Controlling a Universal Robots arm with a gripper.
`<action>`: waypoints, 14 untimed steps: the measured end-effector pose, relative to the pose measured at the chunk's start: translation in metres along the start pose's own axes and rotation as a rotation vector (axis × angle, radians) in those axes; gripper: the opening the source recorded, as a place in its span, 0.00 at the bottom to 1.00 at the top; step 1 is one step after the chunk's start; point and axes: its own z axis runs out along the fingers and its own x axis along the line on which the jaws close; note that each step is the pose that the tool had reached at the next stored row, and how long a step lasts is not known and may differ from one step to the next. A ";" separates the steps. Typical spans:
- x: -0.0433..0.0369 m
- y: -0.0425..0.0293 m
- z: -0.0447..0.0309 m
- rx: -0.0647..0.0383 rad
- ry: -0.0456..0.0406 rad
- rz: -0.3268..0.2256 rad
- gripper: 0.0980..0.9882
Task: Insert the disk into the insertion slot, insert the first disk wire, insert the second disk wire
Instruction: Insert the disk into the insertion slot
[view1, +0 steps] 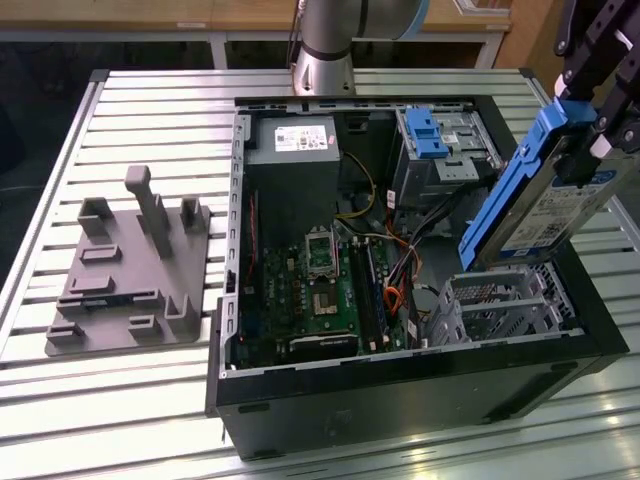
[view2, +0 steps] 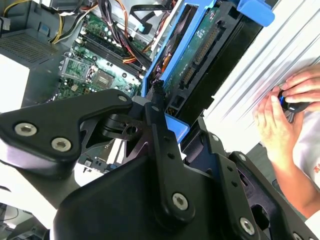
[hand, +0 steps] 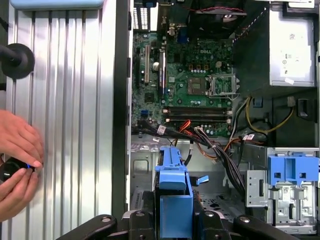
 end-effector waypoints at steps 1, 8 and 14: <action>0.0000 -0.0012 0.0000 0.000 0.0001 -0.003 0.30; 0.0000 -0.0035 0.0000 0.000 0.0004 -0.010 0.30; 0.0000 -0.0063 0.0007 0.000 0.0003 -0.010 0.30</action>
